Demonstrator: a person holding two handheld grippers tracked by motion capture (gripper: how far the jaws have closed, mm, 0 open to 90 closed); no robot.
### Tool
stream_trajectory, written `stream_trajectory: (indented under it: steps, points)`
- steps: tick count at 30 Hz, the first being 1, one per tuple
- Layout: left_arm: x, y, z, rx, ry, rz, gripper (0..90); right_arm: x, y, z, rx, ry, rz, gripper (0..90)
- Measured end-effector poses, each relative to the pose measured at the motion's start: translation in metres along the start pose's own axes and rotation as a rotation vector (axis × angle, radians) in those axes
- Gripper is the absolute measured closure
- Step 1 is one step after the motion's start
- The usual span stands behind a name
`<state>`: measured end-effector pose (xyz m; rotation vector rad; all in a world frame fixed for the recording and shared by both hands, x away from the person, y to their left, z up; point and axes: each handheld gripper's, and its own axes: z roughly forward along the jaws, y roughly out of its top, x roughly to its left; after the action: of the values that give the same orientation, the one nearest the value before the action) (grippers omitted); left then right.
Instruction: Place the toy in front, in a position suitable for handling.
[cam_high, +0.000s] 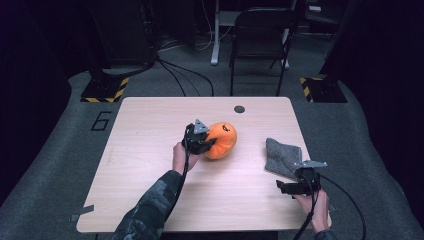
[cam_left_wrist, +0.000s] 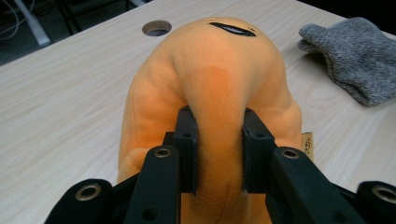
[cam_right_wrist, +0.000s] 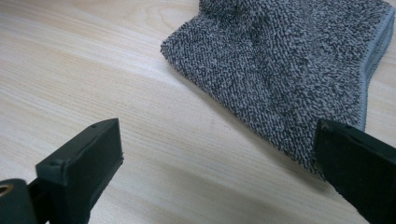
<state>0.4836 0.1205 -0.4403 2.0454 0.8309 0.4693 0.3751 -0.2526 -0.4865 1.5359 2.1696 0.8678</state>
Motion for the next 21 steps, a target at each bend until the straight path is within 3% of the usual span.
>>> stream_trajectory:
  steps: [10,21]
  points:
    - [0.005,0.009,-0.021,0.004,-0.123,0.134,72.1,0.000,0.000,0.000,0.003,0.000,-0.006,2.3]
    - [-0.005,0.015,-0.034,0.027,-0.278,0.280,71.3,0.001,-0.001,0.002,0.011,0.002,-0.014,2.6]
